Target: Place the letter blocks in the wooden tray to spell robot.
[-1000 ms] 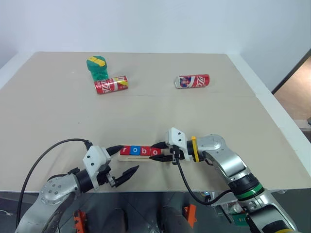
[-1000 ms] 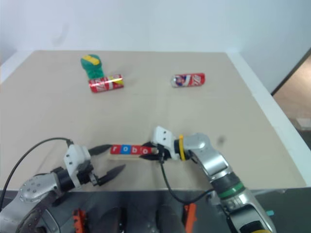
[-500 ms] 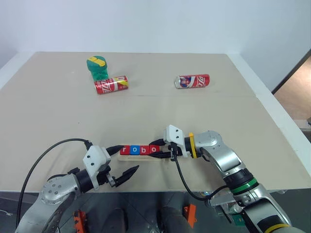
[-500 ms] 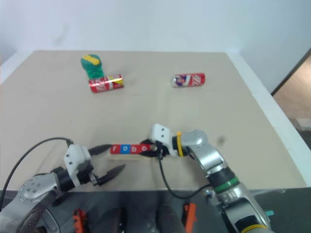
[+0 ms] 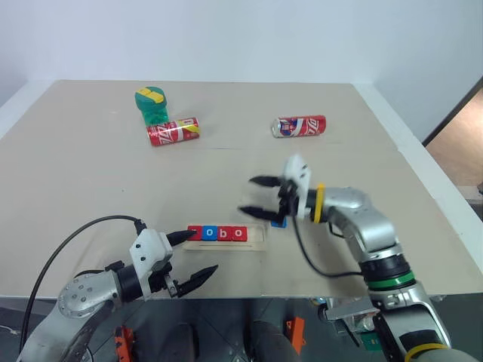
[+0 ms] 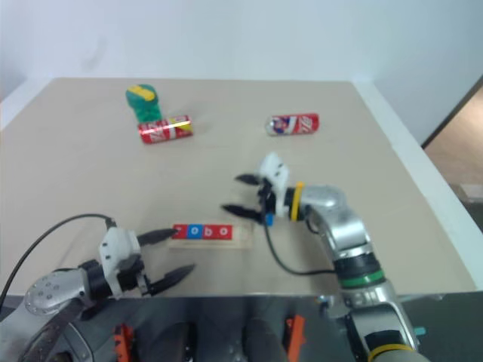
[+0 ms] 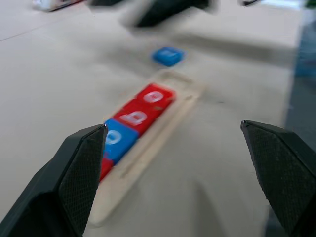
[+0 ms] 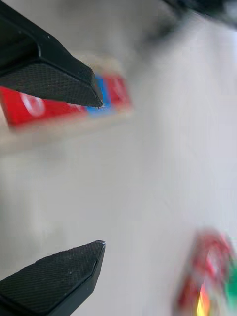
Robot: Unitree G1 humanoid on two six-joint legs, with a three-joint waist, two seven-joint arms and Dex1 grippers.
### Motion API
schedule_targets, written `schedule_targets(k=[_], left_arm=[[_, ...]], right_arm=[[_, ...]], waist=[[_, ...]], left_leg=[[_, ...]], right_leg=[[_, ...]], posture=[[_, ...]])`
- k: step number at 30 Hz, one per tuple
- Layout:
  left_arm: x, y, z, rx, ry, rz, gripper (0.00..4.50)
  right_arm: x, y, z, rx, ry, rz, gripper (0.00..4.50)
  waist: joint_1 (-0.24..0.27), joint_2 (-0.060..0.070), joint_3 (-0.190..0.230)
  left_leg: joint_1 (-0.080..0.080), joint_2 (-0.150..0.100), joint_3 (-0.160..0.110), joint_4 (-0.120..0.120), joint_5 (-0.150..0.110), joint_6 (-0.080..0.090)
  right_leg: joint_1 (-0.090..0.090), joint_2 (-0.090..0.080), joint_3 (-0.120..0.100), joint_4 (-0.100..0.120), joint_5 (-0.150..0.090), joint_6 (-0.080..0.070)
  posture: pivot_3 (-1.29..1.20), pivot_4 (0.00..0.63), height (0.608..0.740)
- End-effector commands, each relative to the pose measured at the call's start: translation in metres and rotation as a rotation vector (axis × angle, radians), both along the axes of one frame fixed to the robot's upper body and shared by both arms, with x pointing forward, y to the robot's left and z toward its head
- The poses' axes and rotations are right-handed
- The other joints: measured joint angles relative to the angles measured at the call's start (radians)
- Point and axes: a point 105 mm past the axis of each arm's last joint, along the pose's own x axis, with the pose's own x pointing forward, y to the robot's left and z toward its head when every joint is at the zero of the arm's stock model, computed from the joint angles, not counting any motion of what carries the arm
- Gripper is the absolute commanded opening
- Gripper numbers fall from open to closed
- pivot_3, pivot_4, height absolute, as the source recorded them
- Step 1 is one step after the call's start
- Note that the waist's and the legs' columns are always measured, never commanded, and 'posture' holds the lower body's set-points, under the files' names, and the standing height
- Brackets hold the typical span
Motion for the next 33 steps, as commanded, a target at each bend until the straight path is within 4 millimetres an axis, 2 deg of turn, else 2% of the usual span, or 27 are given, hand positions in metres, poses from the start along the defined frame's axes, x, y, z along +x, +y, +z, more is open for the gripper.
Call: schedule_targets(k=[1, 5, 8, 11, 15, 22, 25, 32, 33], left_arm=[[-0.017, -0.009, 0.011, 0.014, 0.008, -0.14, 4.5], [-0.019, -0.009, 0.009, 0.039, 0.025, -0.182, 4.5], [-0.018, -0.008, 0.007, 0.045, 0.026, -0.189, 4.5], [-0.017, -0.009, 0.007, 0.047, 0.024, -0.193, 4.5], [-0.015, -0.009, 0.008, 0.039, 0.01, -0.186, 4.5], [-0.016, -0.011, 0.008, 0.039, 0.0, -0.181, 4.5], [-0.015, -0.01, 0.008, 0.048, -0.008, -0.162, 4.5], [-0.007, -0.005, 0.008, 0.038, -0.047, -0.081, 4.5], [-0.005, -0.005, 0.008, 0.035, -0.056, -0.067, 4.5]], right_arm=[[0.014, -0.058, 0.0, -0.058, -0.024, -0.175, 4.46], [-0.003, -0.072, -0.028, -0.201, -0.007, -0.102, 4.46], [-0.019, -0.069, -0.047, -0.259, 0.027, -0.007, 4.46], [-0.026, -0.061, -0.052, -0.263, 0.033, 0.047, 4.46], [-0.026, -0.049, -0.06, -0.28, 0.022, 0.091, 4.46], [-0.02, -0.042, -0.071, -0.294, 0.01, 0.11, 4.46], [-0.018, -0.042, -0.076, -0.302, 0.017, 0.116, 3.69], [-0.012, -0.044, -0.076, -0.248, 0.052, 0.067, 1.28], [-0.012, -0.045, -0.076, -0.249, 0.054, 0.063, 1.21]], waist=[[0.004, 0.0, 0.0], [-0.001, 0.001, 0.0], [-0.01, 0.001, 0.0], [-0.014, 0.002, 0.001], [-0.013, 0.002, 0.001], [-0.014, 0.002, 0.001], [-0.014, 0.002, 0.001], [-0.013, 0.002, 0.001], [-0.013, 0.002, 0.001]], left_leg=[[0.0, -0.001, 0.0, 0.0, 0.0, 0.0], [-0.001, -0.002, 0.002, -0.001, -0.001, 0.002], [0.0, -0.001, 0.005, -0.001, -0.003, 0.005], [0.001, 0.001, 0.004, -0.001, -0.003, 0.005], [0.002, 0.001, 0.003, 0.0, -0.003, 0.004], [0.004, 0.0, 0.007, 0.0, -0.001, 0.002], [0.004, 0.0, 0.007, 0.0, -0.001, 0.002], [0.006, 0.0, 0.007, 0.0, -0.001, 0.002], [0.006, 0.0, 0.007, 0.0, -0.001, 0.002]], right_leg=[[0.0, 0.0, 0.0, 0.0, 0.0, 0.0], [0.0, -0.004, 0.0, 0.0, -0.004, 0.002], [-0.001, -0.002, 0.002, 0.0, -0.004, 0.002], [-0.001, 0.0, 0.002, 0.0, -0.003, 0.0], [0.001, 0.001, 0.002, 0.001, -0.002, 0.0], [0.002, 0.0, 0.004, 0.001, 0.0, 0.001], [0.002, 0.0, 0.005, 0.001, 0.0, 0.002], [0.003, 0.0, 0.005, 0.001, 0.0, 0.001], [0.004, 0.0, 0.005, 0.001, 0.0, 0.001]], posture=[[0.0, 0.15, 0.74], [0.0, 0.15, 0.74], [0.0, 0.15, 0.74], [0.0, 0.15, 0.74], [0.0, 0.15, 0.74], [0.0, 0.15, 0.74], [0.0, 0.15, 0.74], [0.0, 0.15, 0.74], [0.0, 0.15, 0.74]])
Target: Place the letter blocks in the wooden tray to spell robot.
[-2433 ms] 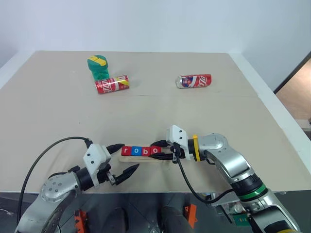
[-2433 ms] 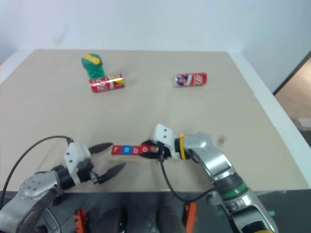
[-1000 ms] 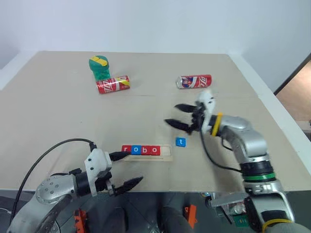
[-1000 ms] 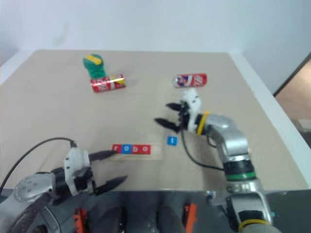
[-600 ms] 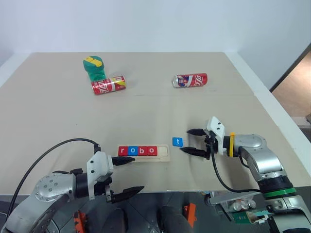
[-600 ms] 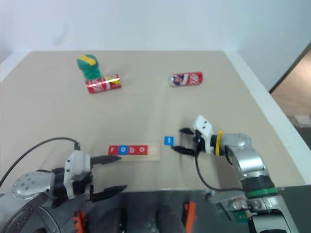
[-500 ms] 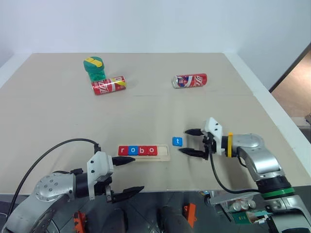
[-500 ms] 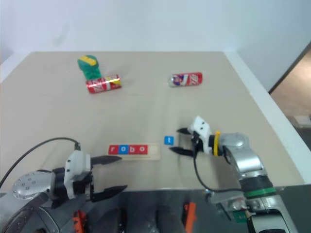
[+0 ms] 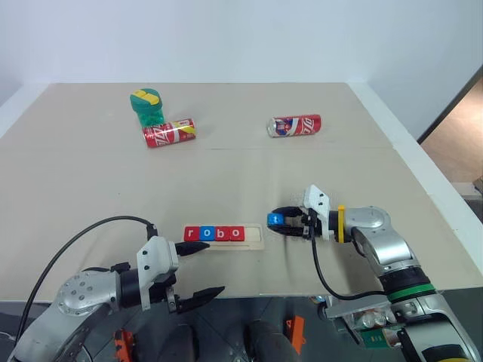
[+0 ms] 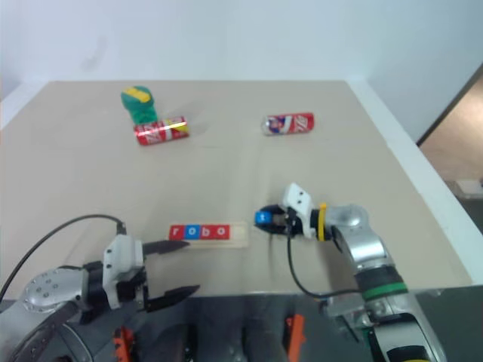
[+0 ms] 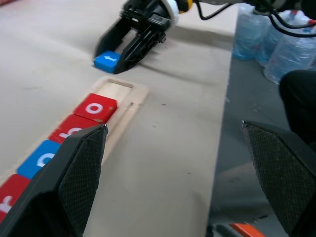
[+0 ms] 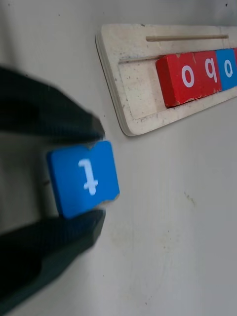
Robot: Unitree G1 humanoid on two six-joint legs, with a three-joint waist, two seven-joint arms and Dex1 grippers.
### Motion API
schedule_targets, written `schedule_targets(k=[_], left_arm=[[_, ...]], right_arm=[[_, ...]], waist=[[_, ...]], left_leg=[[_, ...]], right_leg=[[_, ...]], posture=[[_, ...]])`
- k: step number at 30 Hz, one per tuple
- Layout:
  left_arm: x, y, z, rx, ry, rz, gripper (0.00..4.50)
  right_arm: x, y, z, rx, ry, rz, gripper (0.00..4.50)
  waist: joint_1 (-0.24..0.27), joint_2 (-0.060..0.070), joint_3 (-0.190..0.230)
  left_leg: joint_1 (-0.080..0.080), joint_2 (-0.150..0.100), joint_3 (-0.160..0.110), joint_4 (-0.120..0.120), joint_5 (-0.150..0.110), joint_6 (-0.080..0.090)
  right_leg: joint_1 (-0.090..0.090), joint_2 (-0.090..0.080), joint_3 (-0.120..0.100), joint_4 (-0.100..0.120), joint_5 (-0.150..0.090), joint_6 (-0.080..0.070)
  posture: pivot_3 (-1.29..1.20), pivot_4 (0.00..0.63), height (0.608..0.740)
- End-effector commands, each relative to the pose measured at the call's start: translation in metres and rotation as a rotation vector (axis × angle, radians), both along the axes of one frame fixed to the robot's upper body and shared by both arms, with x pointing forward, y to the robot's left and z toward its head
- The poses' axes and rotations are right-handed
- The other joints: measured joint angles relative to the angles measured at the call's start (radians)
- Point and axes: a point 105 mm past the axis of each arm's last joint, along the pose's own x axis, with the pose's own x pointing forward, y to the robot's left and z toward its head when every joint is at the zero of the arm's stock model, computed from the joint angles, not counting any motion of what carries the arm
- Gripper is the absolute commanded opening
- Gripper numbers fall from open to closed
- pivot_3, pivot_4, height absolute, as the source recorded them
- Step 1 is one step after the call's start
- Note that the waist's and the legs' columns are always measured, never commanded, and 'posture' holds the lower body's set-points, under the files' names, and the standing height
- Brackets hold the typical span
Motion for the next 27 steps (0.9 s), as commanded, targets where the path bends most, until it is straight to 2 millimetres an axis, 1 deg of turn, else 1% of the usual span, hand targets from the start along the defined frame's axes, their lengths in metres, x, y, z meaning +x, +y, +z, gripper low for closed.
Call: schedule_targets(k=[1, 3, 5, 7, 10, 12, 15, 17, 21, 27], left_arm=[[0.008, 0.003, 0.006, -0.01, -0.073, 0.063, 4.5], [0.013, 0.004, 0.006, -0.021, -0.102, 0.112, 4.5], [0.018, 0.006, 0.006, -0.035, -0.122, 0.169, 4.5], [0.021, 0.007, 0.005, -0.043, -0.127, 0.204, 4.5], [0.023, 0.01, 0.002, -0.053, -0.115, 0.245, 4.5], [0.023, 0.009, 0.0, -0.054, -0.11, 0.252, 4.5], [0.023, 0.008, -0.001, -0.049, -0.109, 0.251, 4.5], [0.024, 0.007, -0.001, -0.05, -0.107, 0.25, 4.5], [0.024, 0.008, -0.001, -0.05, -0.106, 0.253, 4.5], [0.023, 0.009, 0.0, -0.046, -0.104, 0.261, 4.5]], right_arm=[[0.005, -0.006, 0.002, 0.012, 0.003, -0.054, 1.22], [0.009, -0.008, 0.008, 0.027, -0.019, -0.085, 1.22], [0.014, -0.009, 0.022, 0.049, -0.057, -0.101, 1.22], [0.014, -0.007, 0.032, 0.066, -0.078, -0.094, 1.22], [0.002, 0.008, 0.044, 0.073, -0.099, 0.007, 1.22], [-0.004, 0.015, 0.047, 0.075, -0.095, 0.048, 1.22], [-0.023, 0.034, 0.037, 0.045, -0.071, 0.171, 1.22], [-0.03, 0.037, 0.027, 0.012, -0.057, 0.21, 1.22], [-0.031, 0.036, 0.018, -0.009, -0.043, 0.218, 1.22], [-0.028, 0.043, 0.014, -0.008, -0.043, 0.221, 1.22]], waist=[[0.0, 0.0, 0.0], [0.0, 0.0, 0.0], [0.0, 0.0, 0.0], [0.0, 0.0, 0.0], [0.0, 0.0, 0.0], [0.0, 0.0, 0.0], [0.0, 0.0, 0.0], [0.001, -0.001, 0.0], [0.001, 0.0, 0.0], [0.001, -0.001, 0.0]], left_leg=[[0.0, 0.0, 0.0, 0.0, 0.0, 0.0], [0.001, 0.0, 0.001, 0.0, 0.0, 0.0], [0.001, 0.0, 0.0, 0.0, 0.001, 0.0], [0.0, -0.001, 0.001, 0.0, 0.001, 0.0], [0.0, -0.001, 0.001, 0.0, 0.001, 0.0], [0.0, 0.0, 0.001, -0.001, 0.001, 0.001], [-0.001, 0.0, 0.0, -0.001, 0.001, 0.001], [-0.001, 0.0, 0.0, -0.001, 0.001, 0.001], [-0.001, -0.001, 0.0, -0.001, 0.001, 0.001], [-0.001, -0.001, 0.001, 0.0, 0.001, 0.001]], right_leg=[[0.0, 0.0, 0.0, 0.0, 0.0, 0.0], [0.0, 0.0, 0.001, 0.0, 0.001, 0.0], [0.0, 0.0, 0.001, 0.0, 0.001, 0.001], [0.0, 0.0, 0.002, 0.0, 0.002, 0.002], [0.0, 0.0, 0.003, 0.0, 0.002, 0.002], [-0.001, 0.0, 0.003, 0.0, 0.001, 0.002], [-0.001, 0.001, 0.002, 0.0, 0.001, 0.002], [-0.001, 0.001, 0.002, 0.0, 0.0, 0.002], [-0.001, 0.0, 0.002, 0.0, 0.0, 0.002], [-0.001, -0.001, 0.002, 0.0, 0.001, 0.002]], posture=[[0.0, 0.15, 0.74], [0.0, 0.15, 0.74], [0.0, 0.15, 0.74], [0.0, 0.15, 0.74], [0.0, 0.15, 0.74], [0.0, 0.15, 0.74], [0.0, 0.15, 0.74], [0.0, 0.15, 0.74], [0.0, 0.15, 0.74], [0.0, 0.15, 0.74]])
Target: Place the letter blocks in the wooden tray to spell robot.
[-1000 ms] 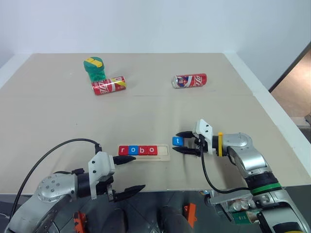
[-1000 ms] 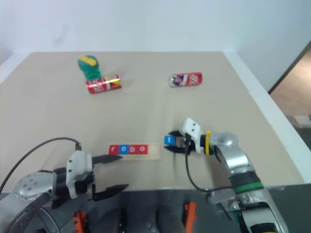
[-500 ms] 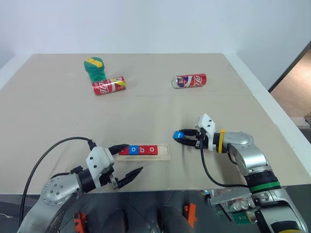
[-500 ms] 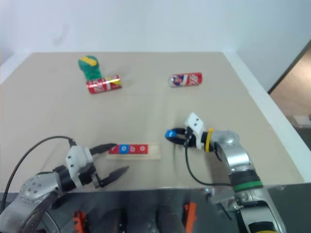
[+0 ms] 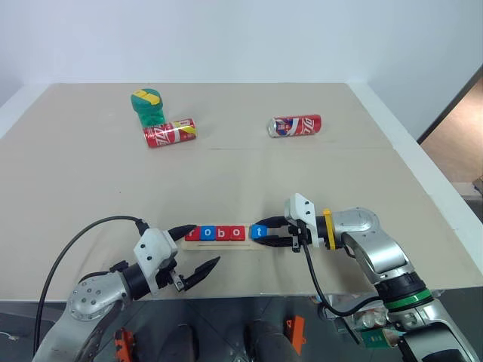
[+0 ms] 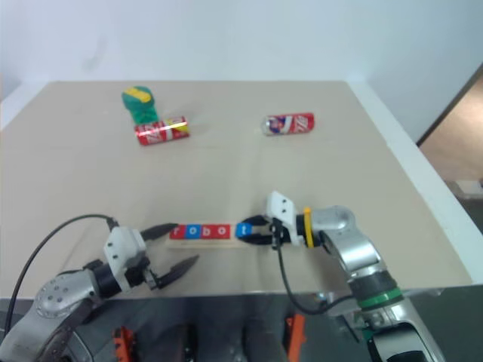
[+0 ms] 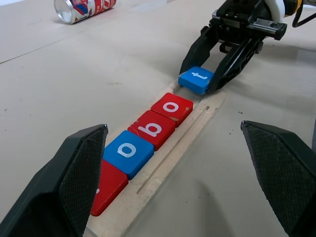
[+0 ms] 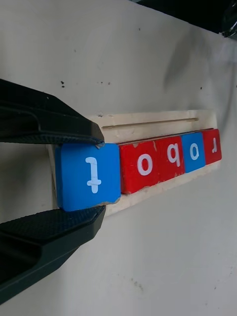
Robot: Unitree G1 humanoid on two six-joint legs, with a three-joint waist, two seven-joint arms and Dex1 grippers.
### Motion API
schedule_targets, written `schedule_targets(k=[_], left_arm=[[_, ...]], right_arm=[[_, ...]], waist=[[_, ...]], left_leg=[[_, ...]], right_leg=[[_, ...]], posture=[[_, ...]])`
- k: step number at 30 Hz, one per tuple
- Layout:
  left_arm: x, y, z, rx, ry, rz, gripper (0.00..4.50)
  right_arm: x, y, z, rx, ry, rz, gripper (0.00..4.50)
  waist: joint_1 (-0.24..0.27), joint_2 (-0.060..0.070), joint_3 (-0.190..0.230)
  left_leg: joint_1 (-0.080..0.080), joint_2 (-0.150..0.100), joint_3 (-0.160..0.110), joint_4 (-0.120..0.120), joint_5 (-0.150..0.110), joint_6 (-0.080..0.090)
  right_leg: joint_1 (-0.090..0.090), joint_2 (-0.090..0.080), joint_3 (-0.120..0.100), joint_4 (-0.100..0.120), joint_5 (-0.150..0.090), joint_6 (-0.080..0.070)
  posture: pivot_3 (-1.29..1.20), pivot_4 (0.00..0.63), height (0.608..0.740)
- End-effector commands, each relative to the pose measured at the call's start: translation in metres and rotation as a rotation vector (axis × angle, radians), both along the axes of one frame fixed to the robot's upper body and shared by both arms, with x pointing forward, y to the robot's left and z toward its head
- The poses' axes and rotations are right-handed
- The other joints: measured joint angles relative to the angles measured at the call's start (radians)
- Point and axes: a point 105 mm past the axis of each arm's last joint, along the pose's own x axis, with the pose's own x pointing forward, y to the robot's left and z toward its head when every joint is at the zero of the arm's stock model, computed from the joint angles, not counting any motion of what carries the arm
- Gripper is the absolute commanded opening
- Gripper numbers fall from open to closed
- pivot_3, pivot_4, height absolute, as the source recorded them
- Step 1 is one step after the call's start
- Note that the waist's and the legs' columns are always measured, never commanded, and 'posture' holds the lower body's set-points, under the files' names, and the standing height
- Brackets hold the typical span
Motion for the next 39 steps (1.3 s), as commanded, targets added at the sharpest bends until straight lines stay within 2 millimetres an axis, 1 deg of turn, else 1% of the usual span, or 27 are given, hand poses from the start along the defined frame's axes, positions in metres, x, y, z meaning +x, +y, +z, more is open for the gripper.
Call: schedule_targets(k=[1, 12, 13, 20, 33, 34, 35, 36, 39], left_arm=[[-0.0022, 0.0002, 0.0074, -0.002, -0.03, 0.001, 4.5], [-0.0044, 0.0013, 0.0049, 0.005, -0.02, 0.004, 4.5], [-0.0045, 0.0013, 0.0045, 0.006, -0.018, 0.004, 4.5], [-0.0049, 0.0012, 0.0019, 0.01, -0.01, 0.001, 4.5], [-0.0026, -0.0002, 0.0012, 0.016, -0.008, -0.012, 4.5], [-0.0024, -0.0008, 0.0015, 0.017, -0.011, -0.016, 4.5], [-0.0022, -0.0011, 0.0018, 0.017, -0.014, -0.018, 4.5], [-0.0019, -0.0013, 0.002, 0.016, -0.015, -0.019, 4.5], [-0.0013, -0.0017, 0.0026, 0.013, -0.018, -0.02, 4.5]], right_arm=[[0.0043, 0.0084, 0.0045, 0.011, -0.037, 0.016, 1.22], [0.0065, 0.0134, 0.0002, 0.012, -0.02, 0.027, 1.22], [0.0078, 0.0131, 0.0005, 0.013, -0.021, 0.023, 1.72], [0.0069, 0.012, 0.0034, 0.024, -0.014, 0.019, 1.72], [0.0003, 0.0082, 0.0073, 0.039, -0.01, -0.063, 1.72], [0.0009, 0.0079, 0.0074, 0.039, -0.01, -0.072, 2.34], [0.002, 0.0072, 0.0071, 0.038, -0.013, -0.085, 2.37], [0.0026, 0.0068, 0.0068, 0.037, -0.013, -0.093, 2.52], [0.0028, 0.0064, 0.0068, 0.037, -0.01, -0.105, 3.72]], waist=[[0.0, 0.0, 0.0], [0.0, 0.0, 0.0], [0.0, 0.0, 0.0], [0.0, 0.0, 0.0], [0.0, 0.0, 0.0], [0.0, 0.0, 0.0], [0.0, 0.0, 0.0], [0.0, 0.0, 0.0], [0.0, 0.0, 0.0]], left_leg=[[0.0, 0.0, 0.0, 0.0, 0.0, 0.0], [0.0, 0.0, 0.0, -0.001, 0.0, 0.0], [0.0, 0.0, 0.0, -0.001, 0.0, 0.0], [0.0, 0.0, 0.0, -0.001, 0.0, 0.0], [0.0, 0.0, 0.0, -0.001, 0.0, 0.0], [0.0, 0.0, 0.0, -0.001, 0.0, 0.0], [0.0, 0.0, 0.0, -0.001, 0.0, 0.0], [0.0, 0.0, 0.0, -0.001, 0.0, 0.0], [0.0, 0.0, 0.0, -0.001, 0.0, 0.0]], right_leg=[[0.0, 0.0, 0.0, 0.0, 0.0, 0.0], [0.0, 0.001, -0.001, 0.0, 0.0, -0.001], [0.0, 0.001, -0.001, 0.0, 0.0, -0.001], [0.0, 0.001, -0.001, 0.0, 0.0, -0.001], [0.0, 0.001, -0.001, 0.0, 0.0, -0.001], [0.0, 0.001, -0.001, 0.0, 0.0, -0.001], [0.0, 0.001, -0.001, 0.0, 0.0, -0.001], [0.0, 0.001, -0.001, 0.0, 0.0, -0.001], [0.0, 0.001, -0.001, 0.0, 0.0, -0.001]], posture=[[0.0, 0.15, 0.74], [0.0, 0.15, 0.74], [0.0, 0.15, 0.74], [0.0, 0.15, 0.74], [0.0, 0.15, 0.74], [0.0, 0.15, 0.74], [0.0, 0.15, 0.74], [0.0, 0.15, 0.74], [0.0, 0.15, 0.74]])
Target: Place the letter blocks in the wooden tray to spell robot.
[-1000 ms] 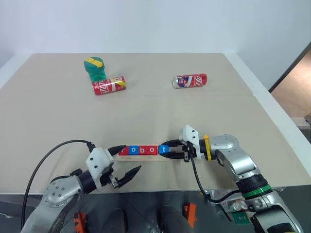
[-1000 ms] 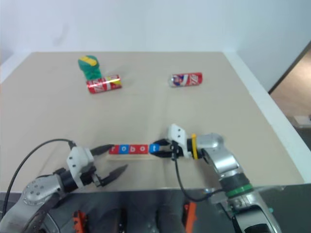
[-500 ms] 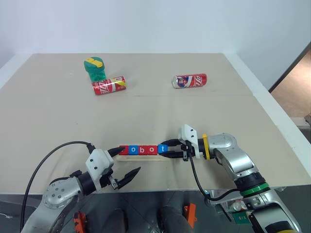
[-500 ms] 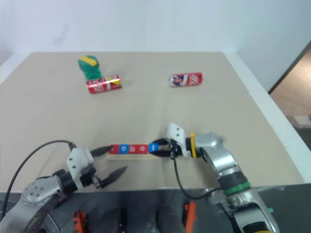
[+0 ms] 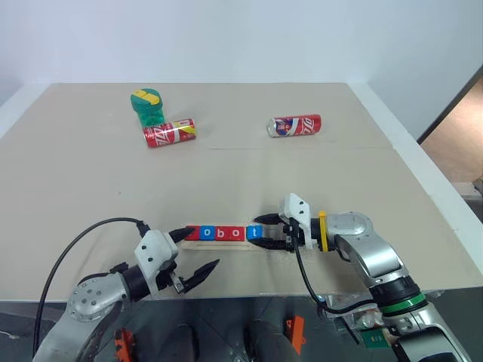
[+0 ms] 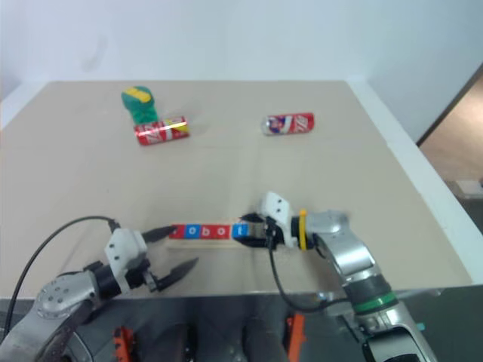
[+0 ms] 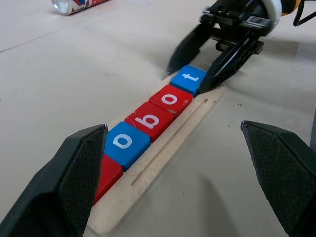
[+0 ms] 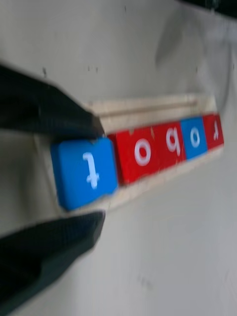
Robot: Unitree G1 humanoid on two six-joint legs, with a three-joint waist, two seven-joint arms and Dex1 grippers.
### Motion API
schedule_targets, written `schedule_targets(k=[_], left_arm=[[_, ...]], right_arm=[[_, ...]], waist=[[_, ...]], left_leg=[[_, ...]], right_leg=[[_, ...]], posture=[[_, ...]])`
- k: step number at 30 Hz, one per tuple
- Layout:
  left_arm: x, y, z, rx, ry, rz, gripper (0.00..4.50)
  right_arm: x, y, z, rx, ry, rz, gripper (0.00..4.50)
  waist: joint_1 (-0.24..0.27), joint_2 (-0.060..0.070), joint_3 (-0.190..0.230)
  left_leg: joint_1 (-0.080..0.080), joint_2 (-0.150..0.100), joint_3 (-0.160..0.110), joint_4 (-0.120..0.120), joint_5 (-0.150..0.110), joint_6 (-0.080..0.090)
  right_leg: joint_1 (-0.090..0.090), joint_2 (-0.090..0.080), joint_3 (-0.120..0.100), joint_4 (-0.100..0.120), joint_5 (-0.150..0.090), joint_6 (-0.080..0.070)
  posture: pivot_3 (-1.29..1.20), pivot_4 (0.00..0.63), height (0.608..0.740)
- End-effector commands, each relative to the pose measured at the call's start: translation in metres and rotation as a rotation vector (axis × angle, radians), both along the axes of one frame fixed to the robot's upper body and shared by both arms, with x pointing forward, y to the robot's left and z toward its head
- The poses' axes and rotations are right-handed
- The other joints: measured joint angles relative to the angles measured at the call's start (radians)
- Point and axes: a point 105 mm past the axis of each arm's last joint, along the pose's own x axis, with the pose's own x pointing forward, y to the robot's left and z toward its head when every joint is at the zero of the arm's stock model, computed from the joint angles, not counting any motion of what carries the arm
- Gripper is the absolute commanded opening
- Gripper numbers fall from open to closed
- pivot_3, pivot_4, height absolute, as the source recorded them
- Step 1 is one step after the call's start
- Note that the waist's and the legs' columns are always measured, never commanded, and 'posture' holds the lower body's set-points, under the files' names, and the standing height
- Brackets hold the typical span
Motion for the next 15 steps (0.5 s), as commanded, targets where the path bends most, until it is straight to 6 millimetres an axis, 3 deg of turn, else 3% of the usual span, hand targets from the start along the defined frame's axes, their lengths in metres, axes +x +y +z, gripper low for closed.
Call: schedule_targets(k=[1, 2, 6, 10, 12, 15], left_arm=[[0.0, -0.002, 0.006, -0.001, -0.034, -0.014, 4.5], [0.0, -0.002, 0.006, -0.001, -0.035, -0.015, 4.5], [0.0, -0.003, 0.006, 0.001, -0.037, -0.017, 4.5], [-0.001, 0.0, 0.006, 0.013, -0.045, -0.015, 4.5], [-0.002, 0.002, 0.007, 0.011, -0.048, -0.018, 4.5], [-0.005, 0.005, 0.008, 0.001, -0.049, -0.024, 4.5]], right_arm=[[-0.001, 0.0, 0.013, 0.02, -0.04, -0.011, 4.19], [-0.001, -0.001, 0.012, 0.02, -0.037, -0.016, 4.48], [0.0, -0.003, 0.016, 0.038, -0.043, -0.038, 4.48], [0.012, -0.017, 0.04, 0.115, -0.095, -0.134, 4.48], [0.013, -0.026, 0.049, 0.18, -0.096, -0.189, 3.75], [0.007, -0.035, 0.048, 0.235, -0.056, -0.253, 2.81]], waist=[[0.0, 0.0, 0.0], [0.0, 0.0, 0.0], [0.0, 0.0, 0.0], [0.0, 0.0, 0.0], [0.0, 0.0, 0.0], [0.001, 0.0, 0.0]], left_leg=[[0.0, 0.0, 0.0, 0.0, 0.0, 0.0], [0.0, 0.0, 0.0, 0.0, 0.0, 0.0], [0.0, 0.0, 0.0, 0.0, 0.0, 0.0], [0.0, 0.0, 0.0, 0.0, 0.0, 0.0], [0.0, 0.0, 0.0, 0.0, 0.0, 0.0], [-0.001, 0.0, 0.0, 0.0, 0.0, 0.0]], right_leg=[[0.0, 0.0, 0.0, 0.0, 0.0, 0.0], [0.0, 0.0, 0.0, 0.0, 0.0, 0.0], [0.0, 0.0, 0.0, 0.0, 0.0, 0.0], [0.0, 0.0, 0.0, 0.0, 0.0, 0.0], [0.0, 0.0, 0.0, 0.0, 0.0, 0.0], [-0.001, 0.0, 0.0, 0.0, 0.0, 0.0]], posture=[[0.0, 0.15, 0.74], [0.0, 0.15, 0.74], [0.0, 0.15, 0.74], [0.0, 0.15, 0.74], [0.0, 0.15, 0.74], [0.0, 0.15, 0.74]])
